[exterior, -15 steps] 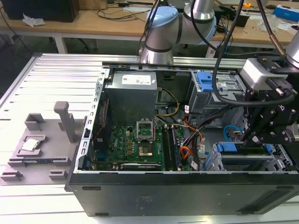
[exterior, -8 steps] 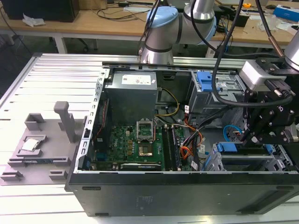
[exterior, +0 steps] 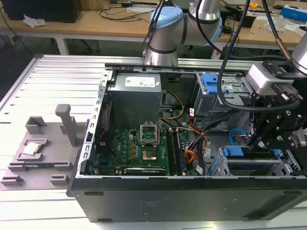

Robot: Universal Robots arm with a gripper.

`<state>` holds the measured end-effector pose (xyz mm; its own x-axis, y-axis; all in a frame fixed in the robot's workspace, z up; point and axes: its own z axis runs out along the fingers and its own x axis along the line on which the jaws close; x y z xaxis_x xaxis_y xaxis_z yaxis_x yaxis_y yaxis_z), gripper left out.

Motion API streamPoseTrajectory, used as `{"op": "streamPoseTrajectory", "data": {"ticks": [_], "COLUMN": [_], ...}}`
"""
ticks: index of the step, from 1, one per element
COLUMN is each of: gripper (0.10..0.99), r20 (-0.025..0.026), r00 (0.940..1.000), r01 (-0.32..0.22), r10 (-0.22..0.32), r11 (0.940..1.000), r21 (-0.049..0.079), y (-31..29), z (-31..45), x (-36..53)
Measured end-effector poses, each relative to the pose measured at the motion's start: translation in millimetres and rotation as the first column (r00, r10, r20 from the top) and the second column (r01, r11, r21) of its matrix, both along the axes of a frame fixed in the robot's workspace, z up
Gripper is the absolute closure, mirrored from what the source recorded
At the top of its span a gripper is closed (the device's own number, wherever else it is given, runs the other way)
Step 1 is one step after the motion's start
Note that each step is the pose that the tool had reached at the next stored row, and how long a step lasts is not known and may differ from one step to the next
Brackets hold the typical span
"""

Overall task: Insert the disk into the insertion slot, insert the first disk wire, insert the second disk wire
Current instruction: 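Insert the second disk wire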

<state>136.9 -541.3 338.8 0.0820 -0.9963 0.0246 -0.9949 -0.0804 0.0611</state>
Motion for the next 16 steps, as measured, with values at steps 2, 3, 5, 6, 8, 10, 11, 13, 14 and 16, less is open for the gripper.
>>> {"op": "streamPoseTrajectory", "data": {"ticks": [2, 3, 5, 6, 8, 10, 11, 13, 14, 16], "gripper": [0.922, 0.922, 0.922, 0.922, 0.922, 0.922, 0.922, 0.922, 0.922, 0.922], "r20": [0.0, 0.0, 0.0, 0.0, 0.0, 0.0, 0.0002, 0.002, 0.0028, 0.0033], "r00": [1.0, 1.0, 1.0, 1.0, 1.0, 1.0, 1.0, 1.0, 1.0, 1.0], "r01": [0.0, 0.0, 0.0, 0.0, 0.0, 0.0, 0.0, 0.0, 0.0, 0.0], "r10": [0.0, 0.0, 0.0, 0.0, 0.0, 0.0, 0.0, 0.0, 0.0, 0.0], "r11": [1.0, 1.0, 1.0, 1.0, 1.0, 1.0, 1.0, 1.0, 1.0, 1.0], "r21": [-0.001, -0.001, 0.0, 0.0, 0.0, 0.0, 0.0, 0.001, 0.001, 0.001], "y": [-0.3, -0.3, -0.3, -0.3, -0.3, -0.3, -0.5, -1.5, -1.9, -3.5], "z": [-1.0, -2.1, -4.0, -4.4, -4.5, -4.8, -4.5, -2.3, -1.2, 0.0], "x": [0.0, 0.0, 0.0, 0.0, 0.0, 0.0, 0.0, -0.1, -0.2, -0.2]}}
